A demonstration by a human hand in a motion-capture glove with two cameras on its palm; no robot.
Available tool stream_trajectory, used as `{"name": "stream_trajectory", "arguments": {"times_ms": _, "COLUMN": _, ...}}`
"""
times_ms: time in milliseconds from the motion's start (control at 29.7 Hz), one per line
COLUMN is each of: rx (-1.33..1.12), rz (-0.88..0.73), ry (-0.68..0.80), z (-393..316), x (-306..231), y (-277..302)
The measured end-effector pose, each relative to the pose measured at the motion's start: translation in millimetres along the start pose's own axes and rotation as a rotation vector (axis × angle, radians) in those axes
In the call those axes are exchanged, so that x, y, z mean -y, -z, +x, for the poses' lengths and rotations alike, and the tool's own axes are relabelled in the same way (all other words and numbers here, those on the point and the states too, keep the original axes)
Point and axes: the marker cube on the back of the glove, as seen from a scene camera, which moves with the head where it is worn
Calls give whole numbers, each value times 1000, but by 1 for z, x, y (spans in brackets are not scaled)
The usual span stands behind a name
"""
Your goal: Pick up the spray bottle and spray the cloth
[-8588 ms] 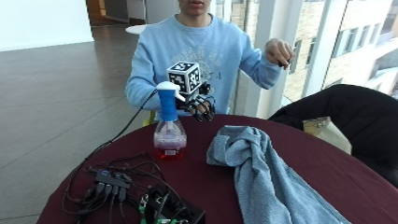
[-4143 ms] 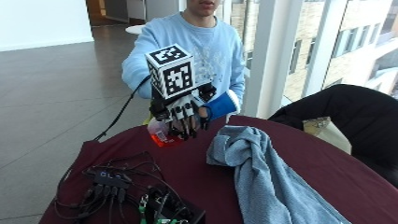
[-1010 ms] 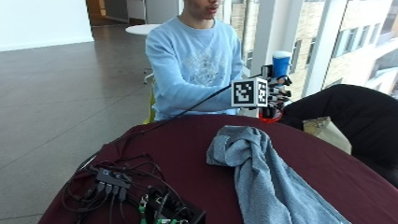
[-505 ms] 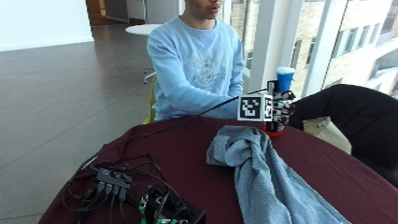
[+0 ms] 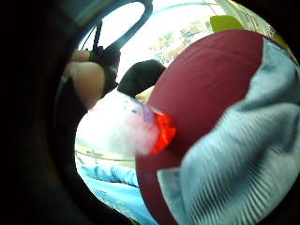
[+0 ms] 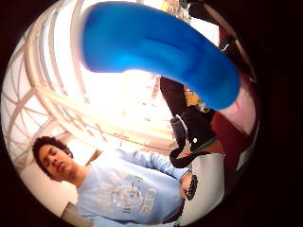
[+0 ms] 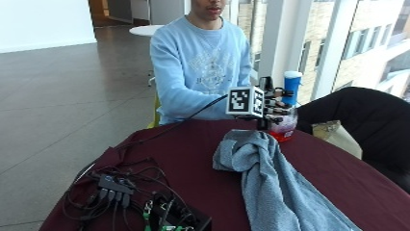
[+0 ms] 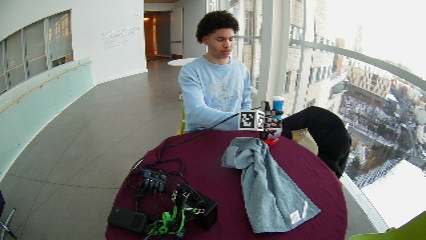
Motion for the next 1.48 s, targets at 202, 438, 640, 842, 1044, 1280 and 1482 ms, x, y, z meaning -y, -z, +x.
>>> {"name": "stream_trajectory", "arguments": {"times_ms": 202, "rx": -77, "rz": 81, "ry": -85, "z": 9, "x": -65, "y": 68}}
{"name": "stream_trajectory", "arguments": {"times_ms": 438, "rx": -152, "rz": 232, "ry": -224, "z": 26, "x": -172, "y": 145}}
{"name": "stream_trajectory", "arguments": {"times_ms": 640, "rx": -283, "rz": 310, "ry": -330, "z": 43, "x": -253, "y": 196}}
{"name": "stream_trajectory", "arguments": {"times_ms": 842, "rx": -452, "rz": 367, "ry": -375, "z": 61, "x": -309, "y": 226}}
{"name": "stream_trajectory", "arguments": {"times_ms": 1044, "rx": -593, "rz": 265, "ry": -462, "z": 66, "x": -346, "y": 228}}
{"name": "stream_trajectory", "arguments": {"times_ms": 1280, "rx": -666, "rz": 258, "ry": -428, "z": 65, "x": -354, "y": 225}}
{"name": "stream_trajectory", "arguments": {"times_ms": 1482, "rx": -687, "rz": 226, "ry": -459, "z": 63, "x": -353, "y": 226}}
